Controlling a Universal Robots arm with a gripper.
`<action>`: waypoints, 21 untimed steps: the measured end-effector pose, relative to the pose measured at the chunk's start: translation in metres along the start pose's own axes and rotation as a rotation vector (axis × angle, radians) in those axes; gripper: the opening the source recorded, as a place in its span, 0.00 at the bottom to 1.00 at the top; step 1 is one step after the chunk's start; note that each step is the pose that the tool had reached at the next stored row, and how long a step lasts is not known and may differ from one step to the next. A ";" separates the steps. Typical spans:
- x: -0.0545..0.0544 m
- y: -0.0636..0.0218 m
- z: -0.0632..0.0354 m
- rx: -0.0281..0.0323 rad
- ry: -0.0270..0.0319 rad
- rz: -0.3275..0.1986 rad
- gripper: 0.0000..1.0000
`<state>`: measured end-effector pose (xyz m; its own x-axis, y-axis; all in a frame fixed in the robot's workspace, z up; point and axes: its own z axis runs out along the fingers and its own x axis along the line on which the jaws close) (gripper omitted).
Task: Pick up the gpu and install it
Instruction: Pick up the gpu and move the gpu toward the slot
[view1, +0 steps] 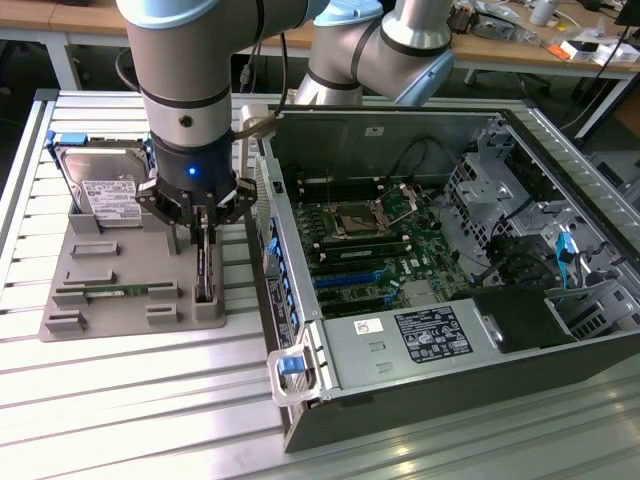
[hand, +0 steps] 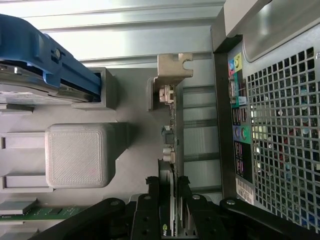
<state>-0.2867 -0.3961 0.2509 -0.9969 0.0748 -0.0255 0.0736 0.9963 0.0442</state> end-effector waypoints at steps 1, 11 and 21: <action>0.000 0.0001 0.0000 -0.0001 -0.0001 0.000 0.26; 0.000 0.0005 -0.0020 0.0000 0.0000 0.000 0.26; 0.000 0.0008 -0.0099 -0.0001 0.0000 0.000 0.26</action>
<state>-0.2867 -0.3957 0.2608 -0.9969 0.0748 -0.0255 0.0736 0.9963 0.0442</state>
